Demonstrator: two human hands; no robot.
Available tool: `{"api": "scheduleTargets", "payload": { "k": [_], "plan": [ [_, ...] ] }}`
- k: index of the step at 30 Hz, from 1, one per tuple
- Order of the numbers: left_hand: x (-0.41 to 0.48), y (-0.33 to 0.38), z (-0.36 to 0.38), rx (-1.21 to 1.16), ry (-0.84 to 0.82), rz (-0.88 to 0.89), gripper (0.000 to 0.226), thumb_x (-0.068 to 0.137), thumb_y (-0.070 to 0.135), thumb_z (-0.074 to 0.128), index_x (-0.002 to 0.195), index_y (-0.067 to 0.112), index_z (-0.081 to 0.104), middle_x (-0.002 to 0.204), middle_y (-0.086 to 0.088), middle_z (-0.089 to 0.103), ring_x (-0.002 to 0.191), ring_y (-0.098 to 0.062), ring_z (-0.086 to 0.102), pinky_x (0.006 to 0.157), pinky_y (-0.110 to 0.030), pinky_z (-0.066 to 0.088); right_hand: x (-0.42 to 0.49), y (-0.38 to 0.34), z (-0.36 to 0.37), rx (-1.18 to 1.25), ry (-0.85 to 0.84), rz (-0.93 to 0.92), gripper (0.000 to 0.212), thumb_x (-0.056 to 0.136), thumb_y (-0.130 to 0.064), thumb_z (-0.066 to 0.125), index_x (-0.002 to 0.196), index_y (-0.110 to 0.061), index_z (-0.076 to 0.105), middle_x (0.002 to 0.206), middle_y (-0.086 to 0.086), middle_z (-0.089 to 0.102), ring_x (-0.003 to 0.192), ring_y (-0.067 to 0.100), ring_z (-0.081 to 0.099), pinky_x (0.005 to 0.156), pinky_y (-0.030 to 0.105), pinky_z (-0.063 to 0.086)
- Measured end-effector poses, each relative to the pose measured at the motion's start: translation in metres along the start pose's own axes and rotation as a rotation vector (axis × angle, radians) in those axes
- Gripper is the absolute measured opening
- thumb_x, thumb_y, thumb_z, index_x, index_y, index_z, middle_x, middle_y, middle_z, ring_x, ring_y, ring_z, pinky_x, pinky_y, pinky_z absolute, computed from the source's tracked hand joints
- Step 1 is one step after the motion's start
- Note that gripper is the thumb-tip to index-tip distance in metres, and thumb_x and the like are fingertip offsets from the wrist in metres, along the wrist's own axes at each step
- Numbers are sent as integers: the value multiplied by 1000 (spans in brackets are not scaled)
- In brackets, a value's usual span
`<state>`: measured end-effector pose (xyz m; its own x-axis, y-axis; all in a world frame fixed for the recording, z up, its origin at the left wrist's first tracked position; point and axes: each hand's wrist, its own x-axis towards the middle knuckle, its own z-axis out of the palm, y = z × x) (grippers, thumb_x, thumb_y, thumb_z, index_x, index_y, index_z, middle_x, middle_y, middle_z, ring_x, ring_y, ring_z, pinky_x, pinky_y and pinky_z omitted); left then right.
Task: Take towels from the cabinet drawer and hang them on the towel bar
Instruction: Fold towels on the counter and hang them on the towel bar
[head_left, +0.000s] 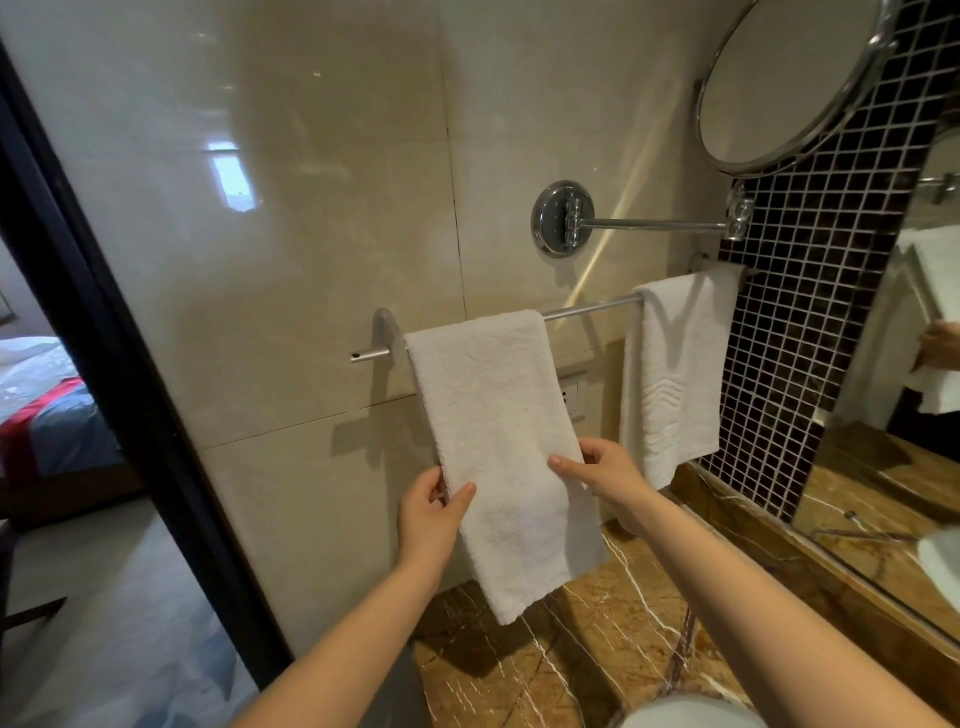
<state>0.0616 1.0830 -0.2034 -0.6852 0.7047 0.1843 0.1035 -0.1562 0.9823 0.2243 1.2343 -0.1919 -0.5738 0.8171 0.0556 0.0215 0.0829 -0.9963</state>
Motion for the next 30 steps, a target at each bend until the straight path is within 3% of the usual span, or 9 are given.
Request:
{"api": "scheduleTargets", "payload": {
  "k": [6,10,16,21,26,30],
  "plan": [
    [-4,-6,1,-37,29,3,34,83,1,67,112,17,59,102,11,64,93,2,62,69,-9,52,-5,10,-2,-23,31,-2,19,79,-22,77,97,-19,71,93,-5,74,80,10,70,58,19,53],
    [-9,-12,2,-43,38,-8,35,83,0,67,114,15,59,105,6,65,98,-5,62,75,-14,54,-11,21,-3,-3,47,17,16,77,-21,79,92,-19,72,89,-4,75,75,8,71,57,20,54],
    [-16,-26,3,-63,44,-40,36,83,-4,66,112,14,56,103,5,64,94,-2,61,70,-10,53,-18,34,-3,13,75,33,11,78,-18,78,86,-20,71,77,-11,73,67,0,69,51,13,50],
    [-19,-37,4,-42,41,-71,34,82,-4,67,111,10,59,102,3,66,95,-6,62,68,-10,53,-22,42,-4,16,72,39,11,78,-16,78,87,-18,71,81,-9,73,67,0,69,52,12,50],
    [-29,-49,4,-19,3,-137,27,81,-2,68,95,20,62,97,7,67,91,-2,63,66,-9,52,-27,56,-6,-36,81,65,12,79,-18,78,89,-17,71,91,1,73,82,16,70,65,25,57],
    [-36,-57,3,-1,-3,-183,23,82,-1,67,93,19,64,95,5,70,83,0,67,65,-13,53,-32,64,-7,-45,80,104,12,80,-20,77,90,-19,71,91,-3,73,81,13,70,59,19,53]
  ]
}}
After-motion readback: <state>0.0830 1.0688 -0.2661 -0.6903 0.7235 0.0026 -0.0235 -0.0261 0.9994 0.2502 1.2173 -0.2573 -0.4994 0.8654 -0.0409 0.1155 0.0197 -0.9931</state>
